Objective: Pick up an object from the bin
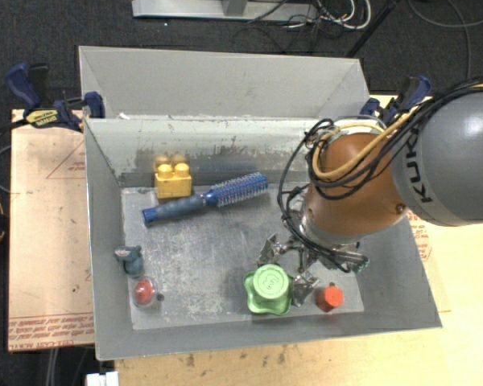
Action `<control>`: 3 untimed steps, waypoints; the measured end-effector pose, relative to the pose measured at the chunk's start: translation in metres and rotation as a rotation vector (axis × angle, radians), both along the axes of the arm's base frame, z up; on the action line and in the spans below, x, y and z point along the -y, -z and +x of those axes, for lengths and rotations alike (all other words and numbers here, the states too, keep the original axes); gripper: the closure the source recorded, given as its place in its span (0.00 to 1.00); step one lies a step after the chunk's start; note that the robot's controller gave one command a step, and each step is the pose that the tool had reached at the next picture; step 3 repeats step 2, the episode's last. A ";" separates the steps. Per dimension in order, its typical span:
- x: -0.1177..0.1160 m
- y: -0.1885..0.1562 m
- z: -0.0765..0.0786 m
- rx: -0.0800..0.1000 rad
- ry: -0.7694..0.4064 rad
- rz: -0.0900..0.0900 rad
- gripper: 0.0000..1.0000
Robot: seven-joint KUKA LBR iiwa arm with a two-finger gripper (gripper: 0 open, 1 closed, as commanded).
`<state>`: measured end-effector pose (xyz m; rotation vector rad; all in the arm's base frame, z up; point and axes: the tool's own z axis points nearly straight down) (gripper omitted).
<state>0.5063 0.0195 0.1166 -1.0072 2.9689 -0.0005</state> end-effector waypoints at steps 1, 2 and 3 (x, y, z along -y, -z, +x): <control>-0.001 -0.017 0.001 -0.003 0.002 0.000 1.00; -0.002 -0.064 0.003 0.000 0.005 0.000 1.00; -0.002 -0.064 0.003 0.000 0.005 0.000 1.00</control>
Offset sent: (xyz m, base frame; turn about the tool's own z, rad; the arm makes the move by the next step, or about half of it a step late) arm 0.0001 0.0001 0.0163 0.0000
